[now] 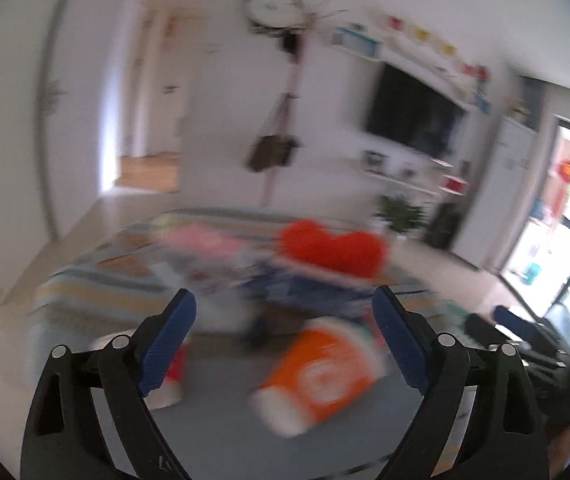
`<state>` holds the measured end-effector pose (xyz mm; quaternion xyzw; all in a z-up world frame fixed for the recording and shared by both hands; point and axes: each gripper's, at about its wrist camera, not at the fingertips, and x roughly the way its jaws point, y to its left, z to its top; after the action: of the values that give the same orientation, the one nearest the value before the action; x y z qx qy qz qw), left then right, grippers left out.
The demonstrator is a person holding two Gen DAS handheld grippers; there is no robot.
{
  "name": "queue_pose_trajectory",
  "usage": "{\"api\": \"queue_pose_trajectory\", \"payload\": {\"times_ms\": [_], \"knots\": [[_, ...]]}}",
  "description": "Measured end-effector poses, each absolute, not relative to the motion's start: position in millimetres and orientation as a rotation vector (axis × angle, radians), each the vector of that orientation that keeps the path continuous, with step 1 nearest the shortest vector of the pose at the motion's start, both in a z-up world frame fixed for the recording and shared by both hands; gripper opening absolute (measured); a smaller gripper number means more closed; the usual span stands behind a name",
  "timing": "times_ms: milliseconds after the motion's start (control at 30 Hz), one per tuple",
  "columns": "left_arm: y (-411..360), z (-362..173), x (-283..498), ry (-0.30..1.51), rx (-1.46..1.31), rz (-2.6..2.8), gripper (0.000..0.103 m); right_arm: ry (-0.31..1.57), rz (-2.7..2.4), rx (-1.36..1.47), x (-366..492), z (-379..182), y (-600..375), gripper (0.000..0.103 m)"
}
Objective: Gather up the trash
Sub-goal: 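Grasp the orange soy-milk cup with the right tool while the left tool grasps the red-white paper cup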
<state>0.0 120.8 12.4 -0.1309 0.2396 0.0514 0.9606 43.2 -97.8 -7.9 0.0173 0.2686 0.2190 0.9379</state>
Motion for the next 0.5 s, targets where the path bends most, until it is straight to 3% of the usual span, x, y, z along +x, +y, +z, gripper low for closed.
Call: {"api": "queue_pose_trajectory", "payload": {"times_ms": [200, 500], "knots": [[184, -25, -6, 0.613, -0.344, 0.209, 0.089, 0.609, 0.499, 0.022, 28, -28, -45, 0.079], [199, -69, 8, 0.739, -0.388, 0.176, 0.084, 0.756, 0.415, 0.063, 29, -56, 9, 0.079]]}}
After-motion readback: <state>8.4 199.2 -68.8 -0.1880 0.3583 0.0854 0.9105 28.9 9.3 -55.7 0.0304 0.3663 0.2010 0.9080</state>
